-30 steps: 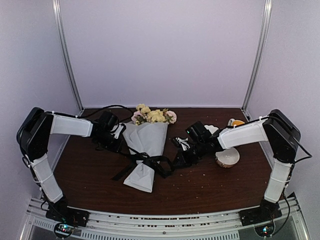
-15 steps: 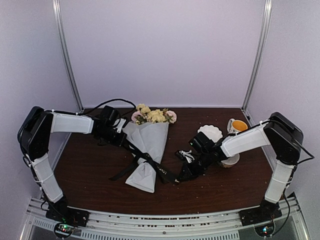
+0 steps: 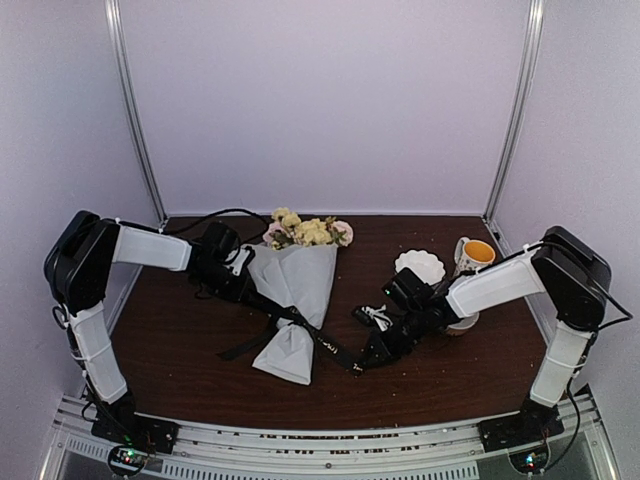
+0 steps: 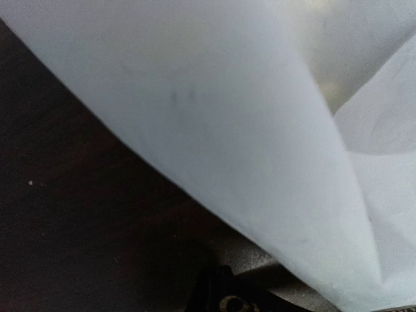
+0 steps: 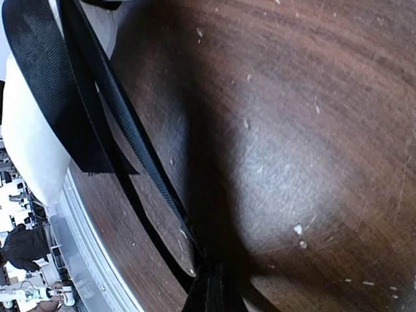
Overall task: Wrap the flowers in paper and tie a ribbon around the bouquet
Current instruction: Tie the half-tied ribbon around the folded bouquet.
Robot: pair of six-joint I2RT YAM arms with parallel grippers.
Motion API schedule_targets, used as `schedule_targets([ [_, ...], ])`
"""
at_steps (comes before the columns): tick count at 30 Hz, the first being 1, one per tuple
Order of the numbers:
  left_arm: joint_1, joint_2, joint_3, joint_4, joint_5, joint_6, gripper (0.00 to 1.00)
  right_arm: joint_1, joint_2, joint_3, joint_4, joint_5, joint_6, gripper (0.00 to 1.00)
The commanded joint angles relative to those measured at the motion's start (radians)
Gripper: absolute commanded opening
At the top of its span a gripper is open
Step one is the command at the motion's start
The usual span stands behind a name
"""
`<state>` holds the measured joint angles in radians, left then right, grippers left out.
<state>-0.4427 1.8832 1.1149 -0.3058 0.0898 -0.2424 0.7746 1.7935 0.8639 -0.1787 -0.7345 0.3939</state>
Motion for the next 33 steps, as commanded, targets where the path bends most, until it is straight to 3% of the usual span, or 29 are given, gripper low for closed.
schedule_targets([
  [1, 0.025, -0.012, -0.032, 0.060, 0.015, -0.005, 0.00, 0.004, 0.004, -0.033, -0.105, 0.030, -0.025, 0.00],
  [19, 0.022, -0.044, -0.072, 0.060, 0.004, 0.008, 0.00, -0.007, 0.011, -0.047, -0.124, 0.042, -0.036, 0.00],
  [27, -0.084, -0.229, -0.014, 0.049, 0.024, 0.139, 0.00, -0.007, 0.007, 0.023, -0.167, 0.058, -0.060, 0.00],
  [33, -0.134, -0.231, 0.079, 0.044, 0.091, 0.178, 0.00, -0.008, 0.022, 0.042, -0.172, 0.061, -0.066, 0.00],
])
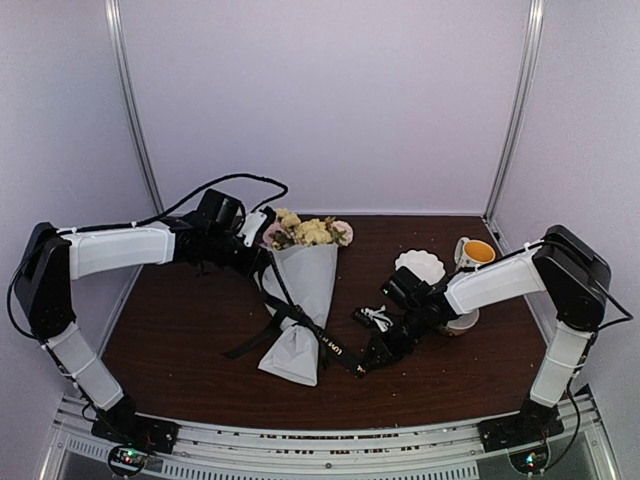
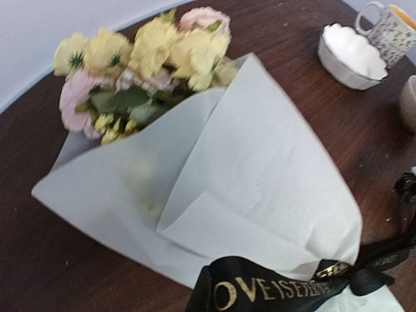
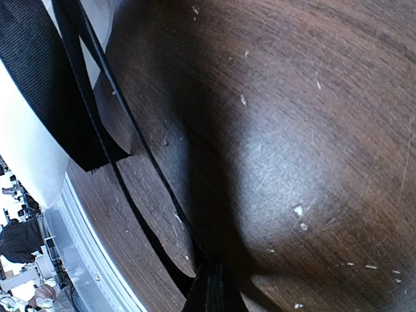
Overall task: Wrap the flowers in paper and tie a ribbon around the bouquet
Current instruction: Tie the half-tied ribbon around the folded bouquet.
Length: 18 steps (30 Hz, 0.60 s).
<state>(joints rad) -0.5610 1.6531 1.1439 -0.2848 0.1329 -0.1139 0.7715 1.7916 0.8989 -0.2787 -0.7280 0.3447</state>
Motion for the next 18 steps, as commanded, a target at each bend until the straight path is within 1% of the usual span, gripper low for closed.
schedule_targets([
  [1, -0.016, 0.009, 0.056, 0.027, 0.045, 0.046, 0.00, -0.006, 0.024, 0.006, -0.072, 0.055, -0.016, 0.00],
  [6, -0.003, 0.029, 0.063, 0.065, 0.013, 0.016, 0.00, -0.005, 0.021, -0.021, -0.078, 0.059, -0.020, 0.00],
  [11, 0.038, 0.031, 0.063, 0.101, -0.066, -0.018, 0.00, -0.006, 0.013, -0.044, -0.073, 0.058, -0.016, 0.00],
  [15, 0.056, 0.066, 0.062, 0.066, -0.101, -0.023, 0.00, -0.006, 0.014, -0.056, -0.079, 0.058, -0.018, 0.00],
  [18, 0.056, 0.075, 0.020, 0.053, -0.110, -0.036, 0.00, -0.005, 0.002, -0.076, -0.074, 0.063, -0.016, 0.00],
])
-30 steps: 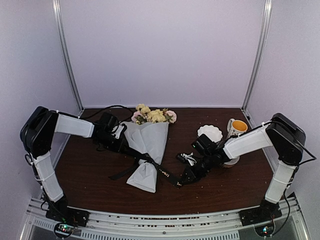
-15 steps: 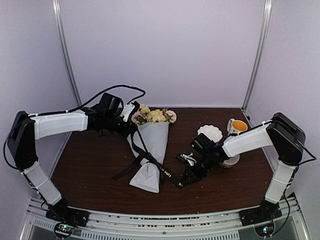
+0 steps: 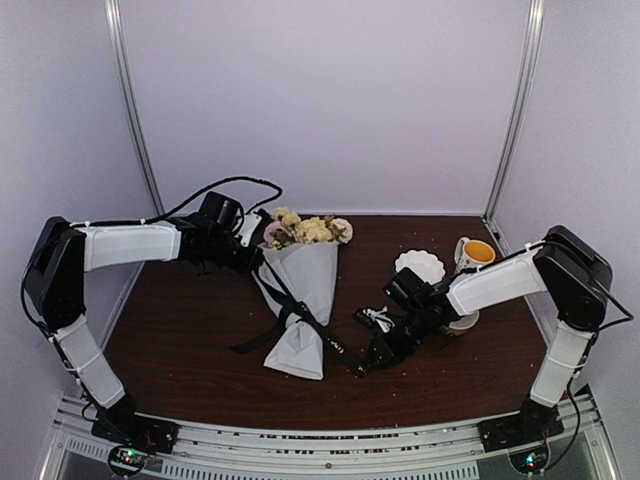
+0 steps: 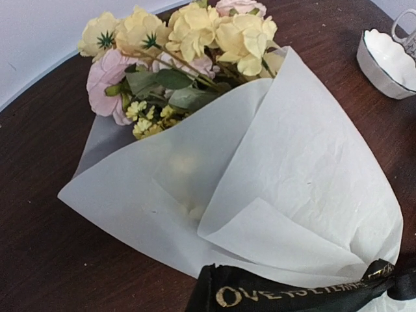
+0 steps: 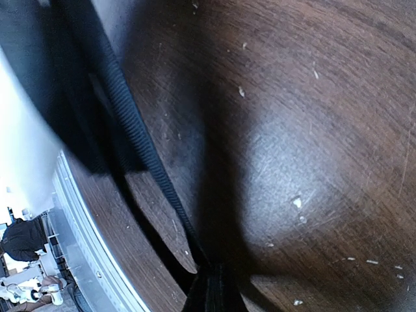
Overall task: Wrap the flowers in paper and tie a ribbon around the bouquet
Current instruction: Tie the half-tied ribbon around the folded bouquet.
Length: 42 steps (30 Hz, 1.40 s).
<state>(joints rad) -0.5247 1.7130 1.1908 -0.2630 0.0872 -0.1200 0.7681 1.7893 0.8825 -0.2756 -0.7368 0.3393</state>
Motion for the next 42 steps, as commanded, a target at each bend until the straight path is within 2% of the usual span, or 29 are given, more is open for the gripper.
schedule_targets([
  [1, 0.019, 0.013, -0.047, 0.037, -0.066, -0.037, 0.00, -0.002, 0.003, -0.064, -0.074, 0.073, -0.008, 0.00],
  [9, 0.023, 0.031, -0.139, 0.046, -0.132, -0.056, 0.00, -0.009, 0.005, -0.097, -0.073, 0.068, -0.012, 0.00],
  [14, 0.021, 0.002, -0.140, 0.069, -0.073, -0.033, 0.00, -0.013, -0.006, -0.084, -0.072, 0.071, -0.008, 0.00],
  [20, 0.022, -0.016, -0.127, 0.048, -0.109, 0.002, 0.00, -0.016, 0.000, -0.080, -0.086, 0.076, -0.017, 0.00],
  [23, 0.009, -0.028, -0.120, 0.040, -0.053, 0.031, 0.00, -0.021, -0.018, -0.068, -0.082, 0.086, -0.018, 0.00],
  [25, -0.018, -0.039, -0.124, 0.063, -0.020, 0.055, 0.00, -0.027, -0.046, -0.028, -0.085, 0.087, -0.027, 0.08],
  [28, -0.048, -0.030, -0.117, 0.084, 0.034, 0.065, 0.00, -0.037, -0.083, 0.055, -0.113, 0.098, -0.056, 0.35],
  [29, -0.053, -0.025, -0.114, 0.084, 0.036, 0.060, 0.00, -0.040, -0.095, 0.083, -0.131, 0.109, -0.068, 0.40],
  [33, -0.059, -0.040, -0.122, 0.091, 0.049, 0.031, 0.00, -0.059, -0.132, 0.177, -0.177, 0.159, -0.106, 0.48],
  [36, -0.065, -0.079, -0.115, 0.092, 0.072, 0.036, 0.00, -0.067, -0.138, 0.231, -0.171, 0.182, -0.115, 0.50],
  [42, -0.128, -0.132, 0.004, 0.045, 0.113, 0.092, 0.00, -0.054, -0.126, 0.254, 0.015, 0.097, -0.049, 0.49],
])
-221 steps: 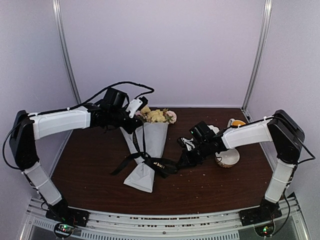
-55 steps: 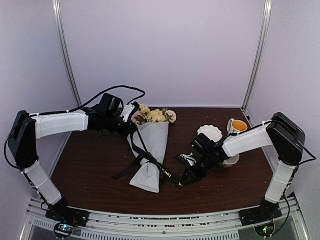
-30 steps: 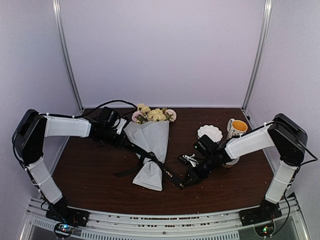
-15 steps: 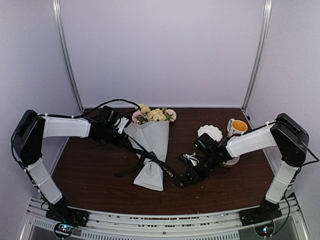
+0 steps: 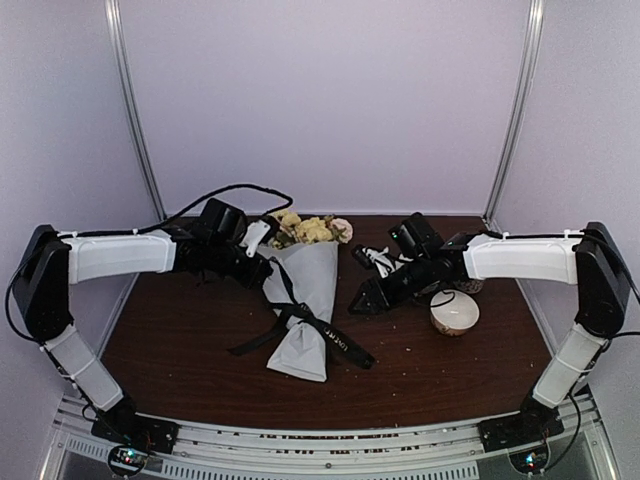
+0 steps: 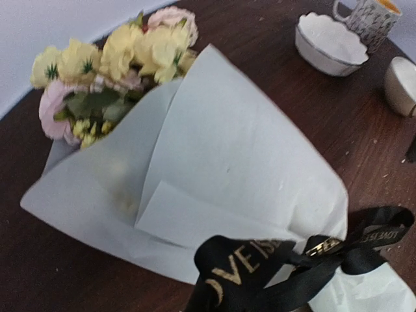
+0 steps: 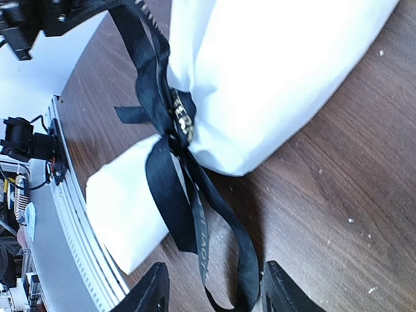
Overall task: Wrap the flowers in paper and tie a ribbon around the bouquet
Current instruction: Tie the half-tied ribbon around the folded bouquet.
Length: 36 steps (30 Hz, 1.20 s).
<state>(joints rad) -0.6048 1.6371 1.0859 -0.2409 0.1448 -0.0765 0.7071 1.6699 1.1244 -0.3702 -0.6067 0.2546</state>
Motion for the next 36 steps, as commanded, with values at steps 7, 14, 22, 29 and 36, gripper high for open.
schedule_targets([
  [7, -0.169, -0.009, 0.304, -0.008, 0.169, 0.159, 0.00, 0.006, -0.009, 0.006, 0.303, -0.041, 0.125, 0.47],
  [14, -0.222, 0.062, 0.351, -0.037, 0.236, 0.191, 0.00, 0.000, 0.043, 0.008, 0.297, -0.026, 0.156, 0.46],
  [22, -0.222, 0.077, 0.307, -0.018, 0.169, 0.153, 0.00, 0.028, 0.075, -0.013, 0.334, -0.135, 0.122, 0.43],
  [29, -0.216, 0.083, 0.251, 0.007, 0.124, 0.114, 0.00, 0.029, 0.117, -0.044, 0.293, -0.143, 0.083, 0.40],
  [36, -0.209, 0.077, 0.221, 0.022, 0.127, 0.099, 0.00, 0.031, 0.112, -0.068, 0.223, -0.143, 0.033, 0.40],
])
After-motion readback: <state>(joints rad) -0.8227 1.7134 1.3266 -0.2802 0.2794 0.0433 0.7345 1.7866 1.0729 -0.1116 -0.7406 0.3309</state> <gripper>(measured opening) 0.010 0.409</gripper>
